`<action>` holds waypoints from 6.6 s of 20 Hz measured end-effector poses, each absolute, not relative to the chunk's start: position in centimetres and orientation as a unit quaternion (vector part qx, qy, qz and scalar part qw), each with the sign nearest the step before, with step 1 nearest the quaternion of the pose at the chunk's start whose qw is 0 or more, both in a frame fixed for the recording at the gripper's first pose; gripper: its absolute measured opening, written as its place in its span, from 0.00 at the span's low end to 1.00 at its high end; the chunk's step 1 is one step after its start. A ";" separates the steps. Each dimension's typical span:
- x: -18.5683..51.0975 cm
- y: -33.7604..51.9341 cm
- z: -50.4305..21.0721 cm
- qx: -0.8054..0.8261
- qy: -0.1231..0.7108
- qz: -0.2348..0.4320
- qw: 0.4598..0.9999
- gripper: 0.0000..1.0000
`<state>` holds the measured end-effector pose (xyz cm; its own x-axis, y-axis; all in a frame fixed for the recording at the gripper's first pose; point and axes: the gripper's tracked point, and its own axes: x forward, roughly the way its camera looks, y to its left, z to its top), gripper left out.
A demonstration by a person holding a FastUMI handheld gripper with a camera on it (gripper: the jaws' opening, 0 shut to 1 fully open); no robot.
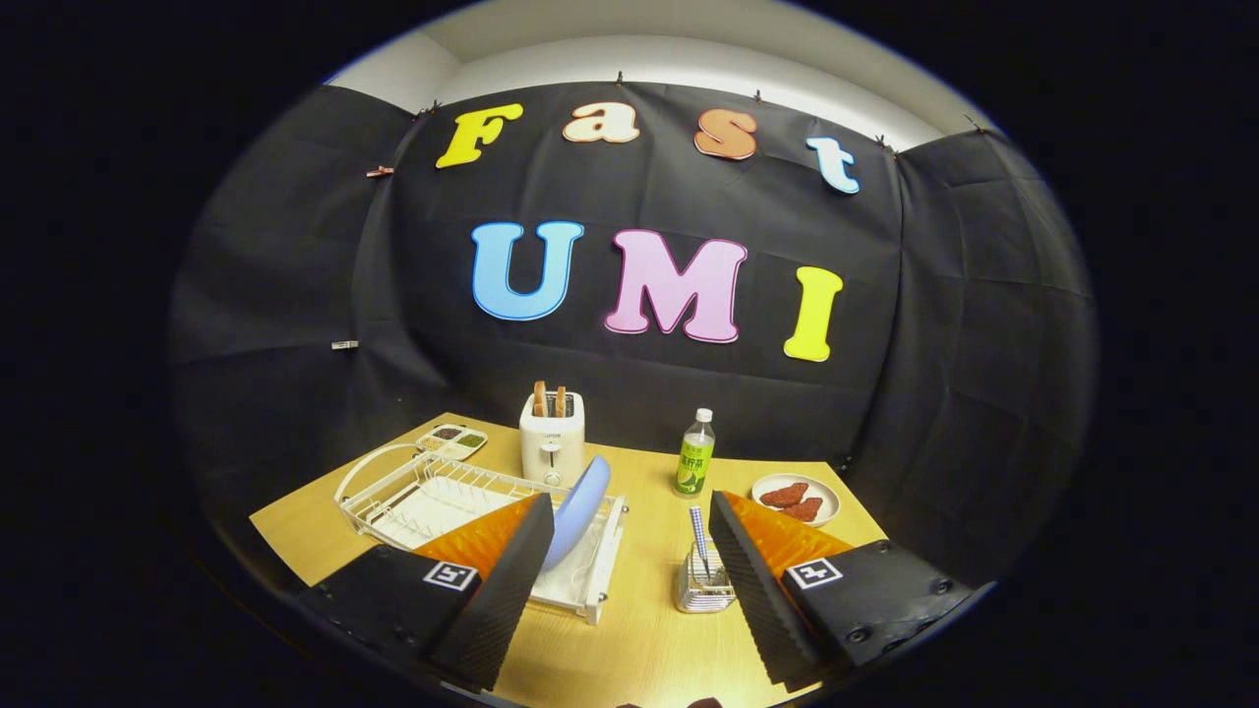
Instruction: Take the plate from the dish rack, then take the spoon from the basket and place it into the plate.
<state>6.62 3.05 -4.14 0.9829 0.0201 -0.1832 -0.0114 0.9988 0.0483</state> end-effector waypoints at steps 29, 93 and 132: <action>21.2 8.7 -20.5 0.141 0.422 -0.059 0.894 0.36; 2.4 -6.9 -32.7 0.246 0.477 0.135 0.833 0.37; 25.2 -3.7 -26.9 0.047 0.315 0.155 0.935 0.56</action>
